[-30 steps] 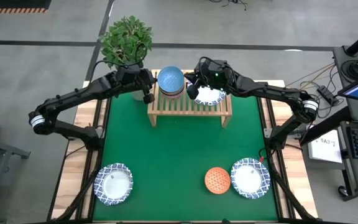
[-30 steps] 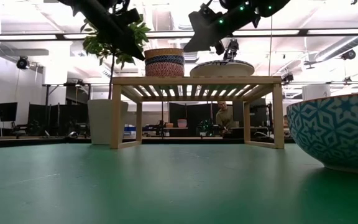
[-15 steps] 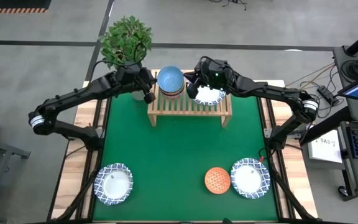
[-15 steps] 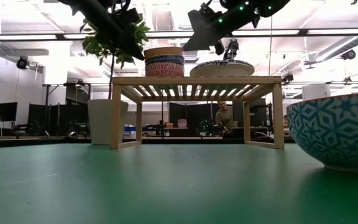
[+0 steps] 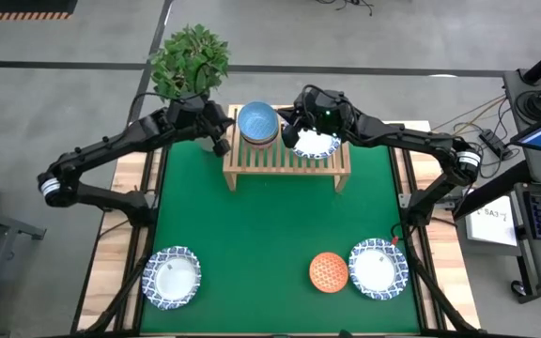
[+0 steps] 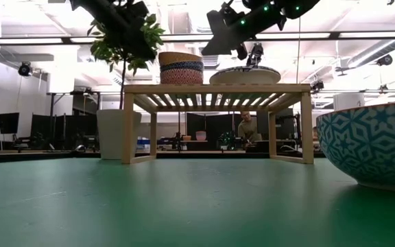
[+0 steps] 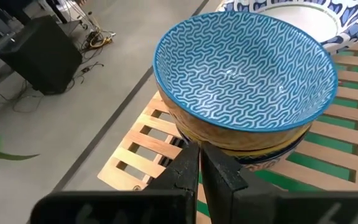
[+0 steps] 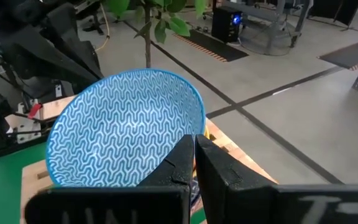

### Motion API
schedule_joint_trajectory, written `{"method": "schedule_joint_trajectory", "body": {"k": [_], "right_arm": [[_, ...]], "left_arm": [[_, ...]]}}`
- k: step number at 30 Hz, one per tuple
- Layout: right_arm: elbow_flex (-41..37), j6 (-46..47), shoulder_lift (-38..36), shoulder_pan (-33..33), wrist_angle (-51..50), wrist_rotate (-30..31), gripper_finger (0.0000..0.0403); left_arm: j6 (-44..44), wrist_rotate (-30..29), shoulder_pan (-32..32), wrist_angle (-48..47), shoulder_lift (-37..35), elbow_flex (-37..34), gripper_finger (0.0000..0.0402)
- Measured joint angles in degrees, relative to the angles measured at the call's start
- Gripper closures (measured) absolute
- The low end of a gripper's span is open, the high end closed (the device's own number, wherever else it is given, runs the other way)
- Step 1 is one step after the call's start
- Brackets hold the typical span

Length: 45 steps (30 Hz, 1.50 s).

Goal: Place and stack bowls onto a shelf
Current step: Stack the light blue bowl on top of the yellow bowl on the shelf

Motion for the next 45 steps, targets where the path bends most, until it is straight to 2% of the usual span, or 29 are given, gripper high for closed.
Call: {"method": "schedule_joint_trajectory", "body": {"k": [6,12,27,45], "right_arm": [[0.26,-0.82,-0.11,0.09,0.77,-0.02,0.0394],[0.26,-1.19,-0.07,0.13,0.77,0.0,0.0394],[0.13,-1.2,0.02,0.88,0.69,0.09,0.0394],[0.11,-1.21,0.04,1.04,0.16,0.11,0.0394]], "left_arm": [[4.19,0.36,0.04,0.16,-2.22,0.0,0.0402],[5.12,7.04,-0.01,5.62,-1.73,-0.01,0.0402],[3.83,6.62,0.04,3.77,1.04,-0.02,0.0402],[2.85,6.58,0.04,2.93,0.01,-0.11,0.0402]]}}
